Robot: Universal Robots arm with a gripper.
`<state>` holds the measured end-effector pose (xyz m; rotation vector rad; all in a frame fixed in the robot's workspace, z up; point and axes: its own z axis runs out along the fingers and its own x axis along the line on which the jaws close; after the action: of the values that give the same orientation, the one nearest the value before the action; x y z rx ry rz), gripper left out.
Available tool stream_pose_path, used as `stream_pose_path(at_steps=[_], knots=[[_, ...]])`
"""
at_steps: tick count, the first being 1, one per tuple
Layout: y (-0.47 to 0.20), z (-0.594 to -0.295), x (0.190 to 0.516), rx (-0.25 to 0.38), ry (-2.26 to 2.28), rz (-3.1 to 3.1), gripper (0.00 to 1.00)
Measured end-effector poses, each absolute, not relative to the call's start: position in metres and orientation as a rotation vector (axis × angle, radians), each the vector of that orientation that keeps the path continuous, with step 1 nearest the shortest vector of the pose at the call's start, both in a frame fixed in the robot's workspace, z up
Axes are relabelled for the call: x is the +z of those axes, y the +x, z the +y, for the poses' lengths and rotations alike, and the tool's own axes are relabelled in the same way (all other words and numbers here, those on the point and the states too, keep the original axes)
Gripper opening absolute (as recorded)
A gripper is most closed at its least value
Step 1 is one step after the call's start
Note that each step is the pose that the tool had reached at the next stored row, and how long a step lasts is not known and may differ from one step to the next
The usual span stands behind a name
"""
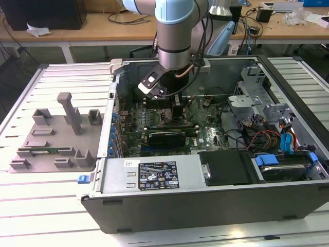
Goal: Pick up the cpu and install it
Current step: 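Place the cpu into insertion slot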
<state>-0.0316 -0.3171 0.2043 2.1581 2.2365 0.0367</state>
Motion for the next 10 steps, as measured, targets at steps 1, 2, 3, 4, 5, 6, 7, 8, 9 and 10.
stream_pose_path(at_steps=[1,2,3,4,5,6,7,8,9,10], knots=[[-0.0316,-0.317,0.2035,0.037,2.159,2.236,0.55],[-0.0317,-0.317,0.2028,0.037,2.159,2.235,0.55],[-0.0318,-0.317,0.2024,0.036,2.16,2.234,0.55],[-0.032,-0.317,0.202,0.036,2.162,2.232,0.55],[-0.0321,-0.3169,0.2016,0.036,2.165,2.229,0.55],[-0.0321,-0.3169,0.2013,0.037,2.169,2.226,0.55],[-0.0322,-0.3168,0.2008,0.036,2.172,2.223,0.55],[-0.0322,-0.3165,0.1996,0.036,2.175,2.22,0.55],[-0.0322,-0.3161,0.1988,0.036,2.177,2.218,0.55],[-0.0322,-0.3158,0.1984,0.036,2.178,2.217,0.55]])
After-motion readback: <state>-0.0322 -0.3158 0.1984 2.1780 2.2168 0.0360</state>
